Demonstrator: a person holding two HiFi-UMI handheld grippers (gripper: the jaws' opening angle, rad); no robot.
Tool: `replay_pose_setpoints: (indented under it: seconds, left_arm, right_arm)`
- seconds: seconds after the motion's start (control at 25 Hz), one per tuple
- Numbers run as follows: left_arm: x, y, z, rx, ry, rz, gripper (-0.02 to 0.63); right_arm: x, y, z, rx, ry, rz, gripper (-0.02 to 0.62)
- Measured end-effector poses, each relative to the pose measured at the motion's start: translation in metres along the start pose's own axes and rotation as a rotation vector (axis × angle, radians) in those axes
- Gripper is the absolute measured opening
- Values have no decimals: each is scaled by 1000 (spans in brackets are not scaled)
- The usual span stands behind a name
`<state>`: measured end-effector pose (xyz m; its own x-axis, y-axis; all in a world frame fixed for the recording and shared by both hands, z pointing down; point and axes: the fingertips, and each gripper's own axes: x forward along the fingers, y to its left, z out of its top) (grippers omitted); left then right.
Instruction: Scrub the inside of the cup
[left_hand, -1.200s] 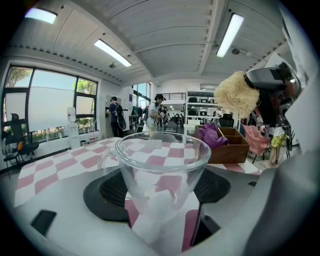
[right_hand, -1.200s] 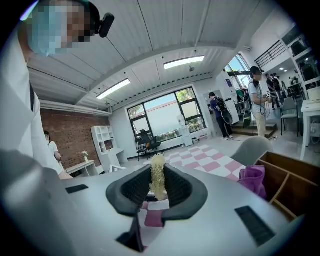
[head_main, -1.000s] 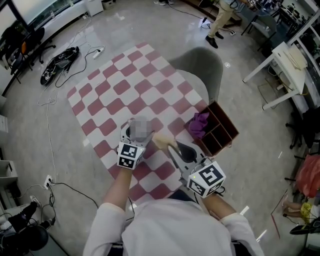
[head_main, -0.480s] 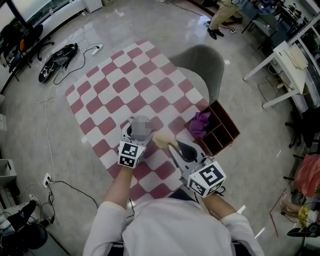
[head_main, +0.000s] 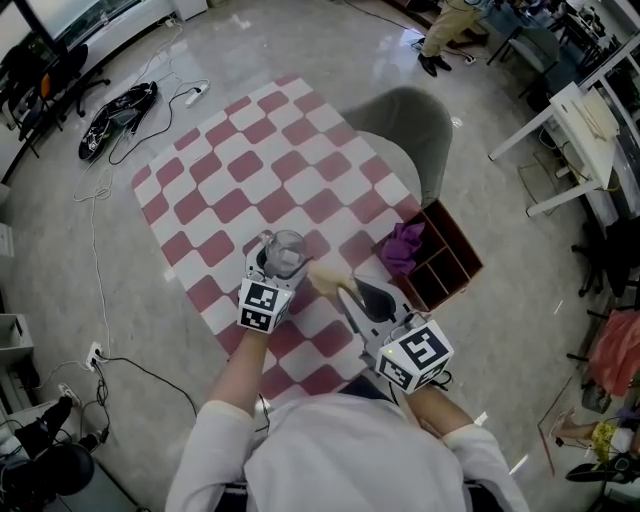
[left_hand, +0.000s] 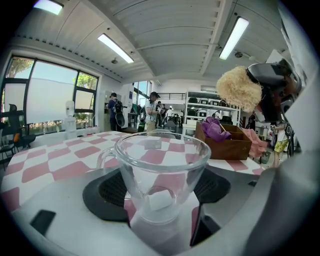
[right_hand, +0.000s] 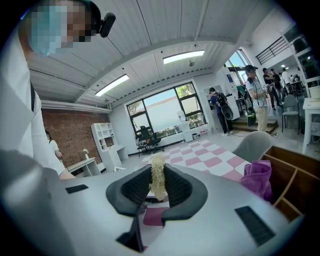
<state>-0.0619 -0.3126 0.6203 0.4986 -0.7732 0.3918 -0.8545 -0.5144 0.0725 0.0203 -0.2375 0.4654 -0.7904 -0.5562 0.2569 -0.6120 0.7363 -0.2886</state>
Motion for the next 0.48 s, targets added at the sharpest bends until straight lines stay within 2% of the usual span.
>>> replay_pose_setpoints:
  seconds: [0.48]
  left_arm:
    - [-1, -1, -1, -8, -15, -31, 374]
  right_arm:
    - [-4, 6, 2, -9, -2, -2, 87]
